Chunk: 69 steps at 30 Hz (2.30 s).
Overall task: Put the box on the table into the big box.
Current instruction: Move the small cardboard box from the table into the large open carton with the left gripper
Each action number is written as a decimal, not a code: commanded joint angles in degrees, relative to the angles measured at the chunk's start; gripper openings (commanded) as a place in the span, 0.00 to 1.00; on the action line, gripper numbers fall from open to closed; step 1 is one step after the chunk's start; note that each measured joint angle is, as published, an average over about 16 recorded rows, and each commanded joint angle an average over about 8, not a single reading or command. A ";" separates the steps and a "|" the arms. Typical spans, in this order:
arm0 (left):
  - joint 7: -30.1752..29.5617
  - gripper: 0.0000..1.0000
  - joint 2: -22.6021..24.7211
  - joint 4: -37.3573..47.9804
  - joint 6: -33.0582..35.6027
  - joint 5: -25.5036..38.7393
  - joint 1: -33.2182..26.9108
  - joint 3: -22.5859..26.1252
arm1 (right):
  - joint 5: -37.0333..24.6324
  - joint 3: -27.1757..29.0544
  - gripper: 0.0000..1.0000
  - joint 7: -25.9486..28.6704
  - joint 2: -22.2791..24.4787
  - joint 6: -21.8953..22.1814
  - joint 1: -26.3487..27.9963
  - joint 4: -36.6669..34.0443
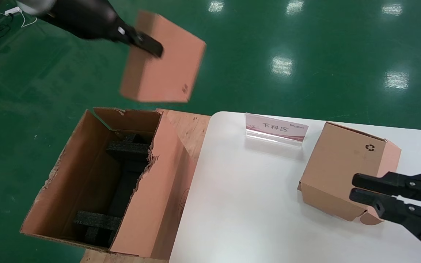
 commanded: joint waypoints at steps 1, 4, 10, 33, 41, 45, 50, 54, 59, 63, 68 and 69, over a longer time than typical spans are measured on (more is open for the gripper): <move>-0.55 0.00 -1.49 -1.17 0.04 1.44 -1.34 -0.92 | 0.00 0.00 1.00 0.00 0.00 0.00 0.00 0.00; -2.69 0.00 -3.22 -2.86 2.08 2.59 -2.54 -0.30 | 0.00 0.00 1.00 0.00 0.00 0.00 0.00 0.00; -8.55 0.00 -5.32 -5.51 8.32 2.63 -5.46 3.24 | 0.00 0.00 1.00 0.00 0.00 0.00 0.00 0.00; -23.73 0.00 -5.54 -7.54 17.83 -2.44 -16.26 21.47 | 0.00 0.00 1.00 0.00 0.00 0.00 0.00 0.00; -25.52 0.00 -6.46 -7.75 18.39 -5.78 -18.57 26.98 | 0.00 0.00 1.00 0.00 0.00 0.00 0.00 0.00; -25.30 0.00 -7.49 -7.69 18.51 -8.27 -18.84 29.27 | 0.00 0.00 1.00 0.00 0.00 0.00 0.00 0.00; -23.13 0.00 -8.66 -6.91 18.12 -10.82 -17.98 30.92 | 0.00 0.00 1.00 0.00 0.00 0.00 0.00 0.00; -20.32 0.00 -9.36 -5.85 17.22 -11.97 -16.70 31.48 | 0.00 0.00 1.00 0.00 0.00 0.00 0.00 0.00; -15.87 0.00 -10.20 -4.12 15.55 -12.46 -14.57 31.87 | 0.00 0.00 1.00 0.00 0.00 0.00 0.00 0.00; -12.23 0.00 -10.75 -2.24 14.09 -12.33 -12.75 32.12 | 0.00 0.00 1.00 0.00 0.00 0.00 0.00 0.00; -8.14 0.00 -11.13 0.69 12.40 -12.25 -10.40 32.30 | 0.00 0.00 1.00 0.00 0.00 0.00 0.00 0.00; -7.48 0.00 -11.14 1.24 12.13 -12.28 -9.98 32.31 | 0.00 0.00 1.00 0.00 0.00 0.00 0.00 0.00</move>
